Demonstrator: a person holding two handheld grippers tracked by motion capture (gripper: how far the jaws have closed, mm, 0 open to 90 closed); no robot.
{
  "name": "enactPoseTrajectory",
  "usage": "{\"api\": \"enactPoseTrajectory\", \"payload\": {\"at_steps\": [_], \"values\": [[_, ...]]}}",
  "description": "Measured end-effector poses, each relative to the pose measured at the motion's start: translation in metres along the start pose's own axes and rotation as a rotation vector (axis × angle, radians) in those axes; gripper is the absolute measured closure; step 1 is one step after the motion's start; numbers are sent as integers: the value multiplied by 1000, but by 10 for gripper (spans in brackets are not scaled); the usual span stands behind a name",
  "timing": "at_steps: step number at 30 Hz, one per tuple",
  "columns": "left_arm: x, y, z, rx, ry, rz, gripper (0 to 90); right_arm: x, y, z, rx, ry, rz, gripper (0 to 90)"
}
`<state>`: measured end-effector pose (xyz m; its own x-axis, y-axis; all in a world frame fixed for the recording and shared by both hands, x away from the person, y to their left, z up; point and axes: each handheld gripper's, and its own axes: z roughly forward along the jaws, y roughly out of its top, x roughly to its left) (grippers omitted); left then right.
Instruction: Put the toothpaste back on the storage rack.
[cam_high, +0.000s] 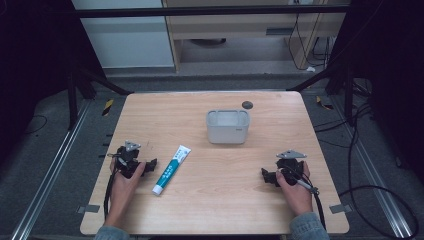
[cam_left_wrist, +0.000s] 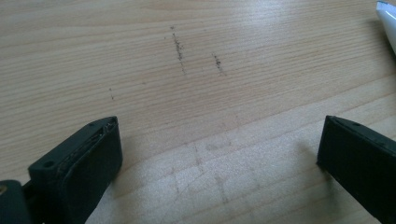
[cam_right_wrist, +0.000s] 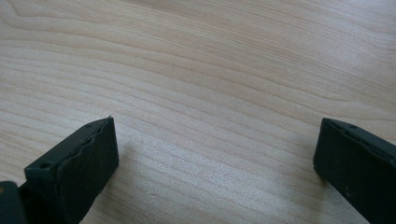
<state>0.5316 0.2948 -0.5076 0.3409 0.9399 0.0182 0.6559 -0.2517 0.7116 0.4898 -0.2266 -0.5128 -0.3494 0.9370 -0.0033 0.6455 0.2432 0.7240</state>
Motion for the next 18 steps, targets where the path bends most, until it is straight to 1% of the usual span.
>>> {"api": "enactPoseTrajectory", "payload": {"at_steps": [1, 3, 6, 12, 15, 16, 18], "values": [[-2, -1, -1, 1, 11, -12, 0, 0, 0, 0, 0, 0, 0, 4], [-5, -2, -2, 0, 1, -2, 0, 1, 0, 0, 0, -4, 9, 4], [-7, -3, -3, 0, 5, -6, 0, 1, 0, 0, 0, -12, 11, 4], [-9, -5, -5, 2, -1, 1, 0, 2, -1, -1, -2, -15, 18, 6], [-10, -6, -7, -12, -5, 7, 21, 2, -1, -2, -1, -14, 19, 6], [-10, -6, -8, -21, -1, 13, 44, 2, -1, -2, -1, -14, 19, 6], [-9, -7, -13, -36, 8, 19, 43, 2, -1, -2, -1, -13, 19, 6]]}}
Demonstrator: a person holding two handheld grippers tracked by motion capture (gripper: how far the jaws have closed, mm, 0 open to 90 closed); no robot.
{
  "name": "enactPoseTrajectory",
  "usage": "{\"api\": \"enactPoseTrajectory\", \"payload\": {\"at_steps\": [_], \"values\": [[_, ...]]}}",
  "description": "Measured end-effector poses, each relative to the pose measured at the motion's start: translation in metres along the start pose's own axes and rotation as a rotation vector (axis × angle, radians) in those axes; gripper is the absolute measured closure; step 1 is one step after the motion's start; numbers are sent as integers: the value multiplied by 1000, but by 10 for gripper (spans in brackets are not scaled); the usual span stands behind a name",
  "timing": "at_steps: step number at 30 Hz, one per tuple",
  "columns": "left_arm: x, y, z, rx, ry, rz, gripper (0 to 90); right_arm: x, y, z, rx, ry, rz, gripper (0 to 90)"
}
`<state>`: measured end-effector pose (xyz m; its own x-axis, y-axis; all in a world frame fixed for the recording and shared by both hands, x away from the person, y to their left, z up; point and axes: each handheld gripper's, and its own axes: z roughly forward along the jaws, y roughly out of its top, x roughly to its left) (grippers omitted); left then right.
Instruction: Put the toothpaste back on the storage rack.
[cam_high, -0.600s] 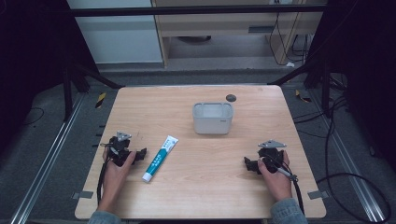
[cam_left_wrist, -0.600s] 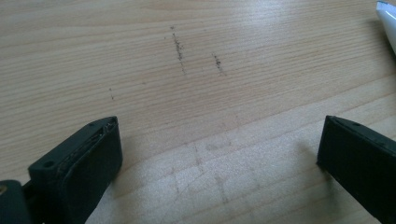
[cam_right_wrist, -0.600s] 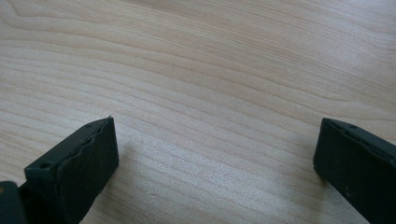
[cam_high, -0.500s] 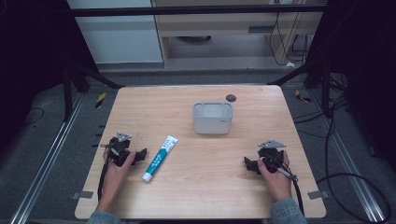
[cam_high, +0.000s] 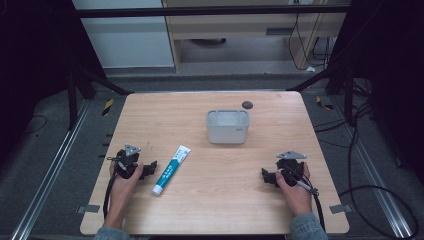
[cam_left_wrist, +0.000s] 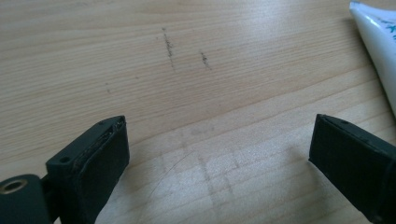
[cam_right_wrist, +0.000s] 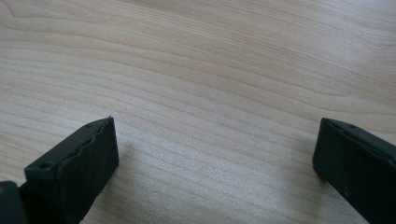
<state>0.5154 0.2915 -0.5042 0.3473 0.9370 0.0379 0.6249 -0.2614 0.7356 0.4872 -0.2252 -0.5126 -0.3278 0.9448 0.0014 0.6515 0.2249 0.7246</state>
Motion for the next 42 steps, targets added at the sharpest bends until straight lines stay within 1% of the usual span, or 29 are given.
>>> {"api": "enactPoseTrajectory", "payload": {"at_steps": [4, 8, 9, 11, 14, 16, 19, 20, 22, 25, 28, 30, 33, 39, 42], "values": [[5, 0, -15, -38, 11, -23, 38, 0, 0, 0, 0, 0, 0, 6], [5, 0, -28, -47, 5, -32, 38, 0, 0, 0, 0, 0, 0, 6], [4, 0, -32, -46, -3, -32, 39, 0, 0, 0, 0, 0, -1, 6], [0, 2, -39, -54, -13, -16, 42, 0, 0, 0, 0, 0, 0, 6], [-6, 7, -47, -78, -16, -2, 42, 0, 0, 0, 0, 2, -2, 5], [-10, 13, -49, -83, -23, 17, 42, -1, 0, 1, 0, 0, -6, 4], [-12, 15, -49, -80, -27, 19, 48, -1, 0, 1, 0, 1, -4, 4], [-16, 16, -50, -85, -27, 26, 50, -1, 0, 1, 0, 0, -4, 4], [-17, 17, -51, -90, -29, 25, 51, -1, 0, 1, -1, 0, -4, 4], [-22, 21, -53, -96, -54, 23, 51, -1, 0, 1, -1, 0, -4, 4], [-27, 24, -54, -80, -57, 49, 48, -1, 0, 1, 0, 0, -6, 4], [-31, 25, -54, -57, -59, 66, 46, -1, 0, 1, 0, 1, -4, 4], [-35, 28, -52, -31, -68, 78, 42, -1, 0, 1, 0, 0, -6, 4], [-47, 36, -49, 28, -100, 137, 33, -1, 0, 1, 0, -1, -6, 4], [-55, 42, -49, 53, -106, 166, 33, -1, 0, 1, 0, -1, -6, 4]]}}
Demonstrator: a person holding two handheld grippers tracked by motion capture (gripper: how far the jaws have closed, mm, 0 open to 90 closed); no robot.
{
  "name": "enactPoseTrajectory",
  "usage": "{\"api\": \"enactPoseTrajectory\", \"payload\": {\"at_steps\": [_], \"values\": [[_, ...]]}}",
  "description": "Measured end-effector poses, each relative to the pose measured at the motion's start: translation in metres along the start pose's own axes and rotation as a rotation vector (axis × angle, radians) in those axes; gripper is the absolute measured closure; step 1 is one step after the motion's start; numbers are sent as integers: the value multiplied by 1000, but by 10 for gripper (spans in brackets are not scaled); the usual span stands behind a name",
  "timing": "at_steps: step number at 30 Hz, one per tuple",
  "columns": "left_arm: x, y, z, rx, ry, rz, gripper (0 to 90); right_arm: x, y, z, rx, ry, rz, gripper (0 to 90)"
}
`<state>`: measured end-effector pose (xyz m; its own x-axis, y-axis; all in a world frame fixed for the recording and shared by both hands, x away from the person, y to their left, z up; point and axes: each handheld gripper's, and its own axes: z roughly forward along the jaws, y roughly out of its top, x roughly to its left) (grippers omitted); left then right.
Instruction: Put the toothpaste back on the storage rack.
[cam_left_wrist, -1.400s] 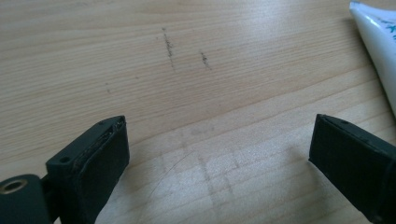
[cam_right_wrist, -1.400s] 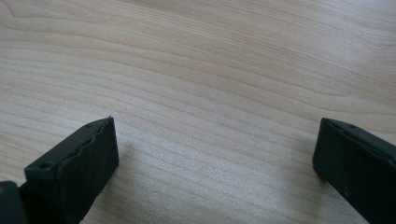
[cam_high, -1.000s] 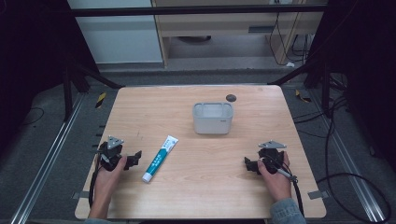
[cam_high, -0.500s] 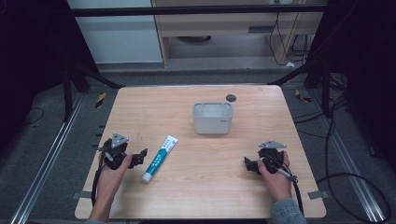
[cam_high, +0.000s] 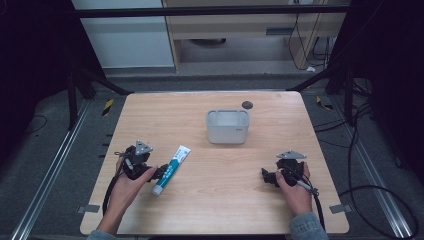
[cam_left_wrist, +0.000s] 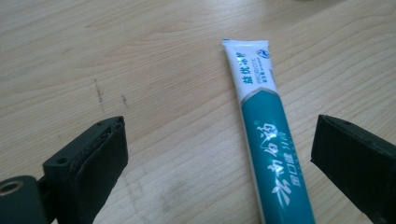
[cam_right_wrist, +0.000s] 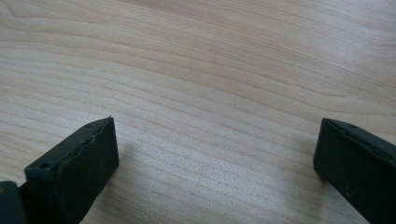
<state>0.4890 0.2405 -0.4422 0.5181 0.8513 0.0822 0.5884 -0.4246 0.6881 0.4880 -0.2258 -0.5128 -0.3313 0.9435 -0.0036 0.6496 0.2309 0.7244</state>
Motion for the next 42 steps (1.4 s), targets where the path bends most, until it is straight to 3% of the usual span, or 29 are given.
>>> {"api": "enactPoseTrajectory", "payload": {"at_steps": [4, 8, 13, 18, 27, 30, 32, 36, 42], "values": [[-8, 13, 0, 53, 1, 49, 39, 0, 0, 0, 0, 1, 0, 4], [-10, 19, 2, 93, -20, 65, 62, 0, 0, 0, -1, 2, 1, 4], [-11, 28, 9, 170, -45, 77, 94, 0, 0, 0, 1, 5, 0, 4], [-10, 36, 21, 242, -82, 58, 163, -1, 0, 0, 1, 6, -4, 4], [-17, 51, 46, 322, -84, 86, 298, -1, 0, 0, 1, 6, -5, 4], [-15, 52, 54, 355, -88, 68, 359, -1, 1, 0, 1, 10, -5, 4], [-9, 53, 60, 373, -101, 32, 389, -1, 1, 1, 0, 7, -9, 4], [-7, 53, 63, 376, -122, -3, 420, -2, 1, 1, 0, 7, -11, 4], [-11, 56, 70, 387, -135, -12, 434, -1, 1, 1, 0, 10, -7, 4]]}}
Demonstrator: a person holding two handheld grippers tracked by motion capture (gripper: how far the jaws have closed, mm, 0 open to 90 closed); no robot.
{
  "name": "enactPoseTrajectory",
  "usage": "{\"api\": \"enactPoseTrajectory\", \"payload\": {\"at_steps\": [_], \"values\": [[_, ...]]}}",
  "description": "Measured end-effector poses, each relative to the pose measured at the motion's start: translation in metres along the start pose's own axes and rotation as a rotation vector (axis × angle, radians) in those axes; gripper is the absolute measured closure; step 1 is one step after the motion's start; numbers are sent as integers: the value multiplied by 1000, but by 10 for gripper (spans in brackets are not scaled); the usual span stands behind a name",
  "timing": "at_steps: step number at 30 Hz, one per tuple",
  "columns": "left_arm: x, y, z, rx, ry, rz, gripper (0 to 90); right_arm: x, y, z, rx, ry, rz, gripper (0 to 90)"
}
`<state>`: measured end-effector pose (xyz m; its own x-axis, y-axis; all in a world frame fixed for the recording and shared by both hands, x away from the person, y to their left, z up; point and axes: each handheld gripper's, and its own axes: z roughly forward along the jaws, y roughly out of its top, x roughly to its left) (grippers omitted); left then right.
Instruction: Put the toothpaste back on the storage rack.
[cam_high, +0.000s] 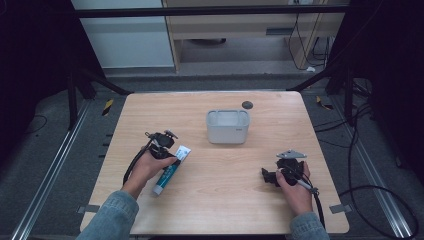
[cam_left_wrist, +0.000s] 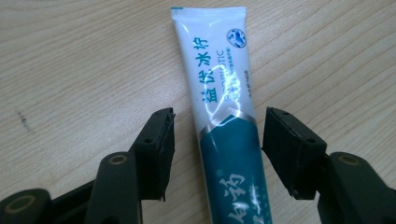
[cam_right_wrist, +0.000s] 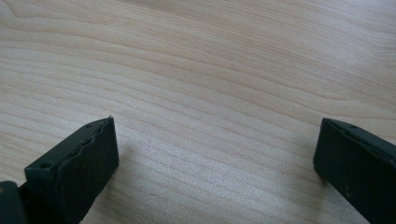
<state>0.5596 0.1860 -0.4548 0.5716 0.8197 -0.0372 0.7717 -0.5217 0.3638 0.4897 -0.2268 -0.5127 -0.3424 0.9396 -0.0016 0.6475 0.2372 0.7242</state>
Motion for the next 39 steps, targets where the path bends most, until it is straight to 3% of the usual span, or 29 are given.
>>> {"api": "enactPoseTrajectory", "payload": {"at_steps": [14, 22, 39], "values": [[-6, 7, 11, 23, 37, 6, 462, 0, 0, 0, 0, 1, -1, 4], [-5, 6, 14, 19, 28, -7, 501, 0, 0, 0, 1, 4, 4, 4], [-10, 5, 16, 26, 56, 15, 552, 0, 0, 0, -1, 1, -2, 4]]}}
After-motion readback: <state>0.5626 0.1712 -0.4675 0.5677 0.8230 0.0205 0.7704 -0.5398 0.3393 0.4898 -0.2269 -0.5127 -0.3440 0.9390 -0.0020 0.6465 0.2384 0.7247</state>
